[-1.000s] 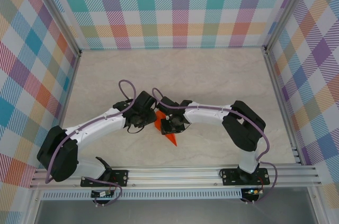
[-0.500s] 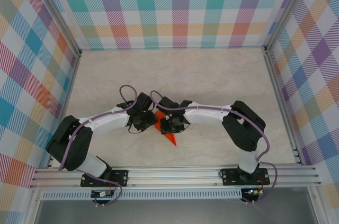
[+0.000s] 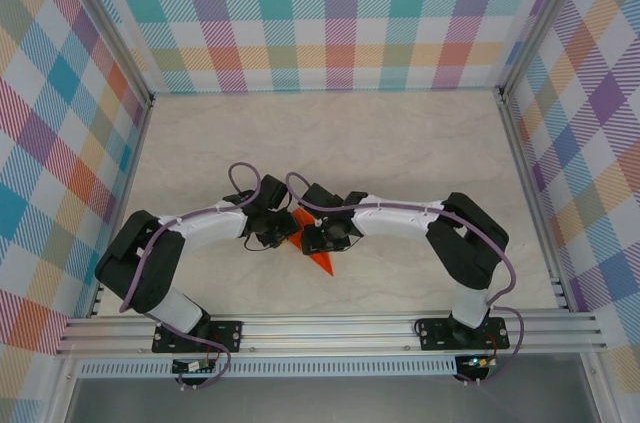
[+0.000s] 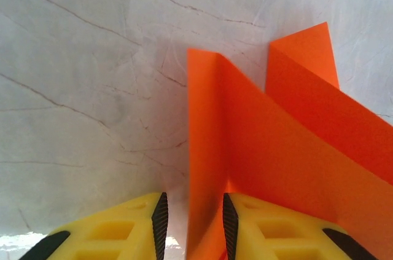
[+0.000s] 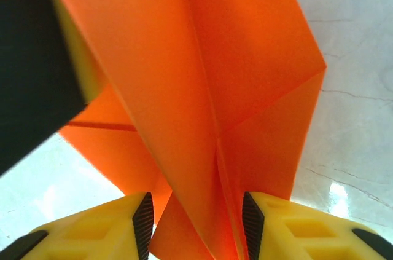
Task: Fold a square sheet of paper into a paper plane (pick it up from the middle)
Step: Place the paper plane at the center of the table.
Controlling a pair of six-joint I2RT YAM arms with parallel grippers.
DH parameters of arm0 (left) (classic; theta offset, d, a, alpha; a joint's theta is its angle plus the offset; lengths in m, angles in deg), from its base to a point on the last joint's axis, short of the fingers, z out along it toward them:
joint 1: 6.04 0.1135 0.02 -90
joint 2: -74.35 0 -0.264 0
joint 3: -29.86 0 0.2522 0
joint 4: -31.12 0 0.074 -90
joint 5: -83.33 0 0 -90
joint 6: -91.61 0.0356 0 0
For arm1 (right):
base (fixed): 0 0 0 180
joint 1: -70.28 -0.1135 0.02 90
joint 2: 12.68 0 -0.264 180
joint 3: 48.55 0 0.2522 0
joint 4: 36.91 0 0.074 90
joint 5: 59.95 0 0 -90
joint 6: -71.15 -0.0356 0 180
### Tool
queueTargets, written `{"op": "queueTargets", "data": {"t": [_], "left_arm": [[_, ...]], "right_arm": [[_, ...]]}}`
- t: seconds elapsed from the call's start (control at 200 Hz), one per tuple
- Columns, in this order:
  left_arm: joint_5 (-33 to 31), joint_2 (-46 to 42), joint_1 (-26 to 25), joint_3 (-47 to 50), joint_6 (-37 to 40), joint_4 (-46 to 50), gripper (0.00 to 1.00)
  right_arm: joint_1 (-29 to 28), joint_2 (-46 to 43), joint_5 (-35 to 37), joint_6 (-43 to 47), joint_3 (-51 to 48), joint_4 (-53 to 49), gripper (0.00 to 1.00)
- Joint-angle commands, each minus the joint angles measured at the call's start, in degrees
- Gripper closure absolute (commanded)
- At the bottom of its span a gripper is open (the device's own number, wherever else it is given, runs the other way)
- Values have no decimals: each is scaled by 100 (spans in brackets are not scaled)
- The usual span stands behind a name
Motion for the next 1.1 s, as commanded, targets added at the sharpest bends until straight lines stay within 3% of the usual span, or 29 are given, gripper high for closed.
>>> {"op": "queueTargets", "data": {"t": [0.0, 0.12, 0.73, 1.095], "left_arm": [[99, 129, 82, 70, 43, -19, 69], [90, 156, 88, 63, 44, -19, 70], [27, 21, 87, 33, 62, -2, 71], [-26, -158, 90, 46, 37, 35, 73]], "right_arm": [[-46, -231, -89, 231, -66, 118, 53], [-53, -167, -113, 361, 6, 4, 52], [-223, 301, 588, 346, 420, -554, 74], [-320, 466, 828, 267, 495, -622, 75]]}}
